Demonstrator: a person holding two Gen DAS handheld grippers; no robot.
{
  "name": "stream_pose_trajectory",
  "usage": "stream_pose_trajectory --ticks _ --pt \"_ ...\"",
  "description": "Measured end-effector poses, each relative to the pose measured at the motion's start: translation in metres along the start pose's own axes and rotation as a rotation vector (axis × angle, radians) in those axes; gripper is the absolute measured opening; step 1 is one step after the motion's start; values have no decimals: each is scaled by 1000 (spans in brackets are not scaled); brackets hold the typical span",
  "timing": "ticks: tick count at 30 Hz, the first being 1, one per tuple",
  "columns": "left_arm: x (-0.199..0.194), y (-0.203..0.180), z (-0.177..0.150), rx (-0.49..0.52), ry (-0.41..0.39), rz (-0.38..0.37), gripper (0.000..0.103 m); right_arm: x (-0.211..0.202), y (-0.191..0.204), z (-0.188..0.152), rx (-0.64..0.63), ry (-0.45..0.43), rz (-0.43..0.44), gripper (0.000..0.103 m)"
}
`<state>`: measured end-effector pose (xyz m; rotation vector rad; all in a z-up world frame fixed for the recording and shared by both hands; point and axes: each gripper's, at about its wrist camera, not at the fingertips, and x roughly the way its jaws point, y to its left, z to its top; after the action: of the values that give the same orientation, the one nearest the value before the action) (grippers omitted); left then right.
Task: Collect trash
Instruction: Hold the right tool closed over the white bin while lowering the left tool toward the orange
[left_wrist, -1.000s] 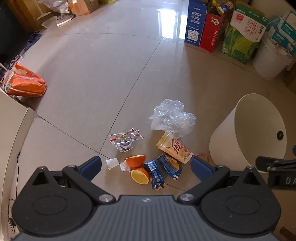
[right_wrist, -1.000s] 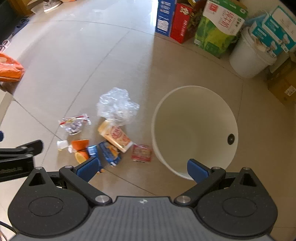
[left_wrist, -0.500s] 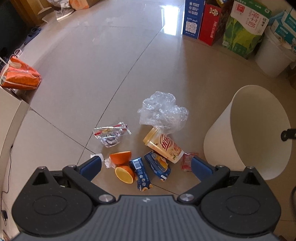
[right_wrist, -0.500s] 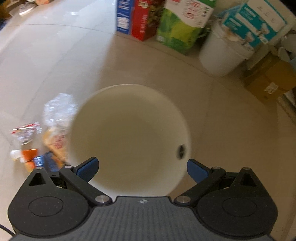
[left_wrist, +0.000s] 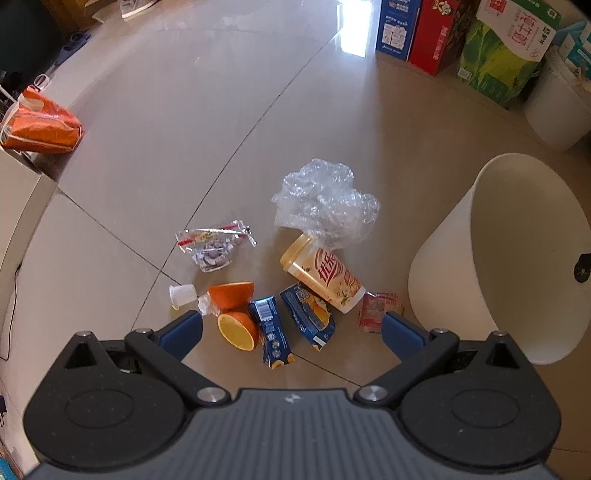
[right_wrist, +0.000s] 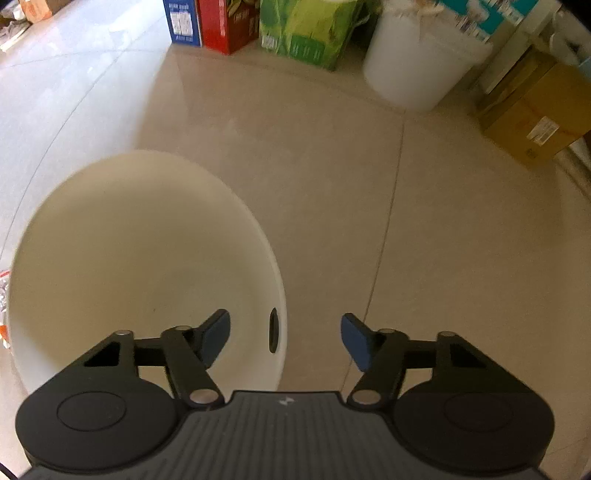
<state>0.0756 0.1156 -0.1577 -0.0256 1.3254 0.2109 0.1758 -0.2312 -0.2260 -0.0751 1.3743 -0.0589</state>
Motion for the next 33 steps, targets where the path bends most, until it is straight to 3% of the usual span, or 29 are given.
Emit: stream_pose_trajectory --ticks 5,8,12,19,25,33 --pt "6 3 -4 -9 3 14 102 19 0 -1 -24 27 21 45" --pt "8 7 -5 -22 6 23 102 25 4 -1 -38 50 33 24" --pt "9 13 -6 -33 2 34 102 31 9 1 -48 61 7 16" --pt "9 16 -11 -39 -3 41 102 25 15 3 -53 46 -6 16" --pt "9 13 -12 -17 -16 38 102 17 28 10 -113 4 42 15" --pt "17 20 -19 29 -86 27 102 13 34 10 -179 8 51 13"
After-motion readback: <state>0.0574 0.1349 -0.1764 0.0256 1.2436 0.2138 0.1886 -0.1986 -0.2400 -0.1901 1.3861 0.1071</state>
